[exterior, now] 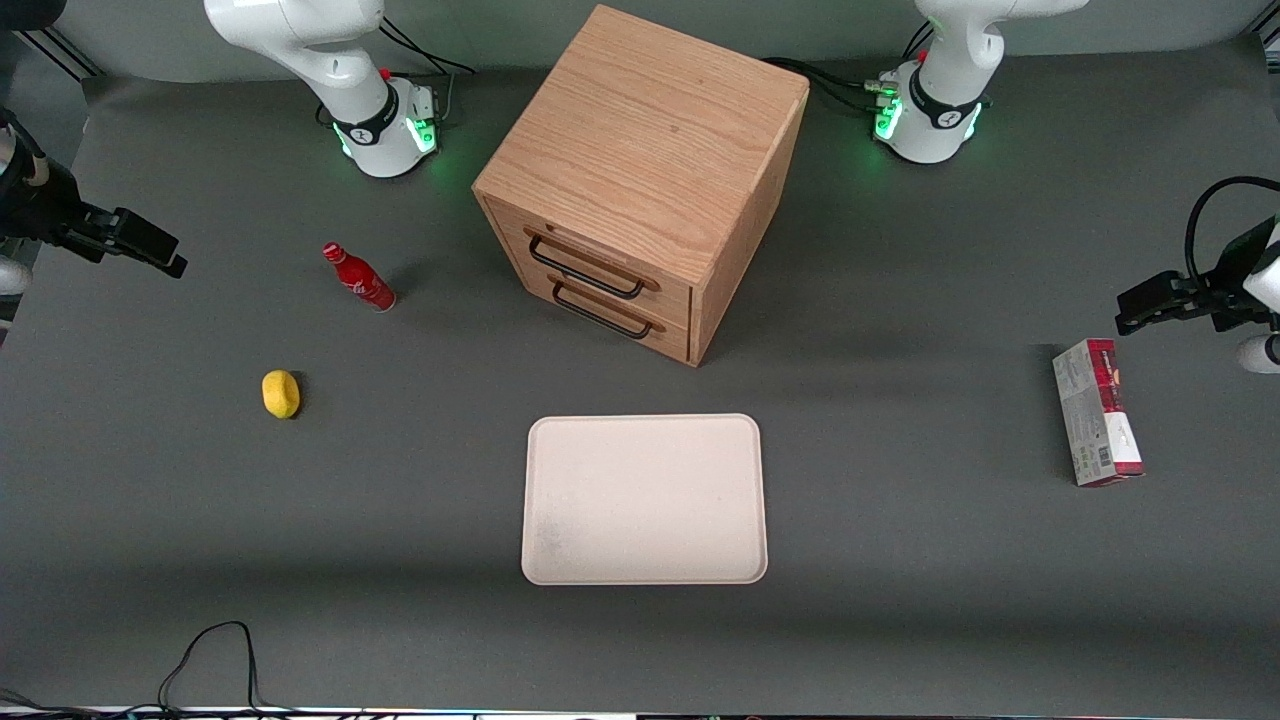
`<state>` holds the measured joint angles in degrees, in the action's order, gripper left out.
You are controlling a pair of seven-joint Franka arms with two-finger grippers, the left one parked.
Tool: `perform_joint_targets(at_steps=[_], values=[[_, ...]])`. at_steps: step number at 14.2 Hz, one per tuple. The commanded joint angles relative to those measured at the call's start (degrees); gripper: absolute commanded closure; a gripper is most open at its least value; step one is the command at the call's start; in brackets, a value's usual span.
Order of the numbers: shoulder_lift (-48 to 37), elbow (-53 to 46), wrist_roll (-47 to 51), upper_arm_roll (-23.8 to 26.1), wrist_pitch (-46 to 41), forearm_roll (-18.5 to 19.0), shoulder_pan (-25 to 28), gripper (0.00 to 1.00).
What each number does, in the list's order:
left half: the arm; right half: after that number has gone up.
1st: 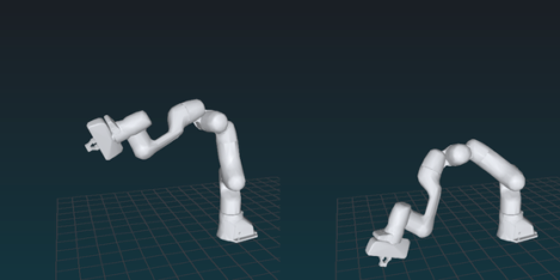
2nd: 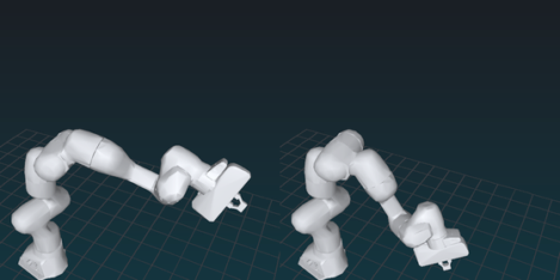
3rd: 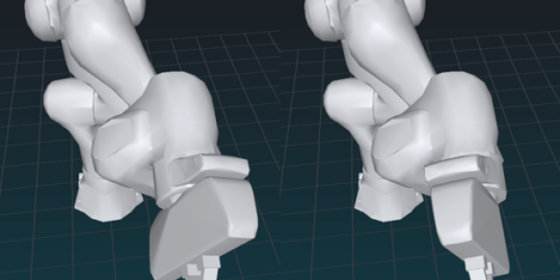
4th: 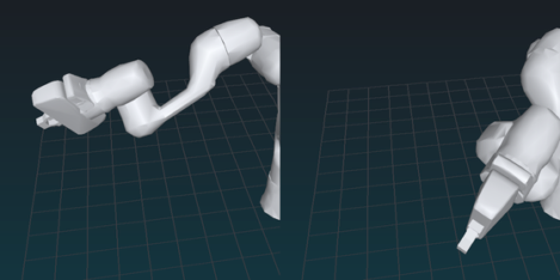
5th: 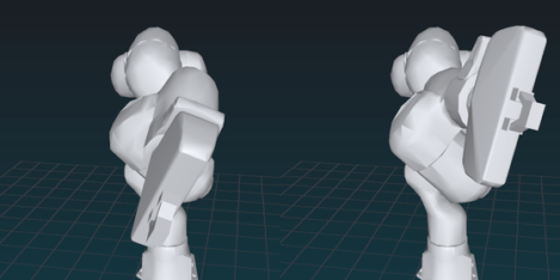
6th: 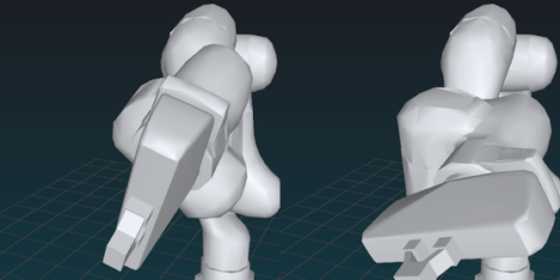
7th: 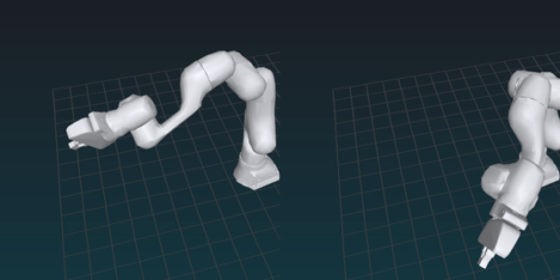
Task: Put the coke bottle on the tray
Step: 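Move the right gripper toward the red Coca-Cola bottle lying on the table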
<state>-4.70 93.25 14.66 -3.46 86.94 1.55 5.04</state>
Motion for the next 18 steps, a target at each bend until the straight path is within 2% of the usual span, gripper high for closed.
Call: perform_joint_targets(at_steps=[1, 4, 6, 12, 15, 18], values=[[0.92, -1.15, -1.04, 0.12, -0.02, -1.37, -0.12, 0.0], [0.92, -1.05, 0.28, 0.2, -0.81, -1.37, 0.23, 0.0], [0.23, 0.43, 4.57, 1.96, -1.25, -1.29, 0.15, 0.0], [-9.24, 17.71, 0.48, 3.02, -1.61, -1.2, -1.08, 0.0], [-17.24, 32.91, -0.15, 3.1, 5.58, -1.02, -1.52, 0.0], [-22.88, 40.84, -4.87, 1.7, 9.2, -0.93, -1.43, 0.0]])
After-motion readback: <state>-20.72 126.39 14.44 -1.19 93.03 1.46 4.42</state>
